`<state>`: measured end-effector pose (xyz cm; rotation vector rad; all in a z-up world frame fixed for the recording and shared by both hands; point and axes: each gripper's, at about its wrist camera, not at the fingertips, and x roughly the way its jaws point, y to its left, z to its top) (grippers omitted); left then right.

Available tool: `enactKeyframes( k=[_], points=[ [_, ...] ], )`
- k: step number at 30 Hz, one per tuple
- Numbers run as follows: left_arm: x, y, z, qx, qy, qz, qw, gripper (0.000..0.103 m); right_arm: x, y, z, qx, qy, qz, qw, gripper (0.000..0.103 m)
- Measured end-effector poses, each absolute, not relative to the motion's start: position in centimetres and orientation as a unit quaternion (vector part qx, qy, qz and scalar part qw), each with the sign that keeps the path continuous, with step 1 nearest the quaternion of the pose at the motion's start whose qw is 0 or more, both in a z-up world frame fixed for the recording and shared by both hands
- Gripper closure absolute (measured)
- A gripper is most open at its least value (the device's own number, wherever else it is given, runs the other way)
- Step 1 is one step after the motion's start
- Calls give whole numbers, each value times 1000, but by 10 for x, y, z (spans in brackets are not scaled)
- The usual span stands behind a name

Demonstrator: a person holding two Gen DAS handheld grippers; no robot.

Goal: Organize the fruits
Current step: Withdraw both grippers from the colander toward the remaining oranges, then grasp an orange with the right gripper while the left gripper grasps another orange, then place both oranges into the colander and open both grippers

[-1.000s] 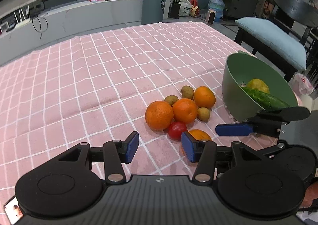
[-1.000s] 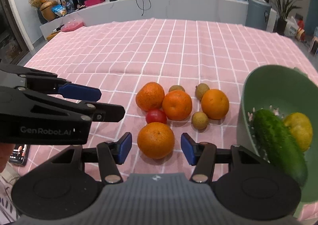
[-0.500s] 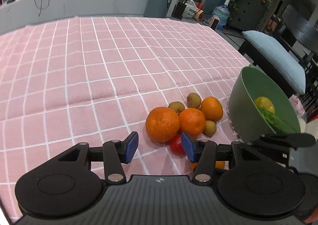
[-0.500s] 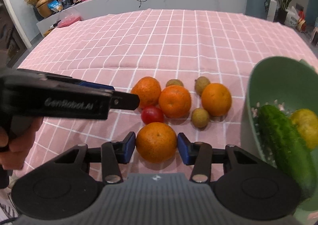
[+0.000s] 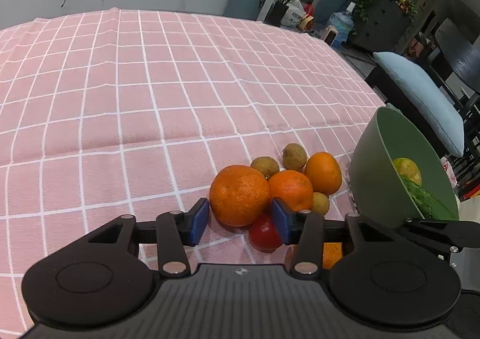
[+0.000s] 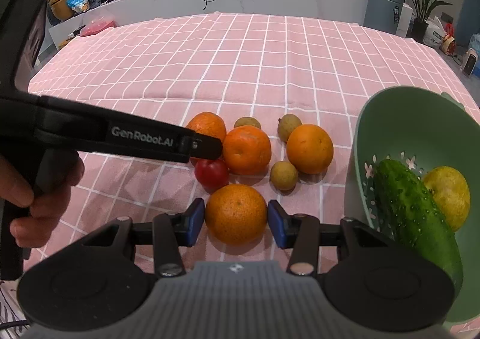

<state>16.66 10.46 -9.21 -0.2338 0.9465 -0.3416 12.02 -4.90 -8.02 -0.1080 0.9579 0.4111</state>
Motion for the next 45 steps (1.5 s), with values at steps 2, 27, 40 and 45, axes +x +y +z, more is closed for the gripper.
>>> enactKeyframes(
  k=[2, 27, 40, 45],
  points=[
    [165, 105, -92, -111, 451, -160, 871, 56, 121, -47, -80, -53, 457, 196, 866, 60],
    [113, 76, -13, -113, 377, -169, 904, 59, 88, -93, -4, -36, 361, 196, 911, 61],
    [119, 4, 21, -71, 365, -233, 899, 59, 79, -178, 41, -42, 323, 154, 933, 61],
    [123, -18, 12, -62, 392, -267, 878, 59, 88, -199, 40, -58, 342, 145, 927, 61]
  ],
)
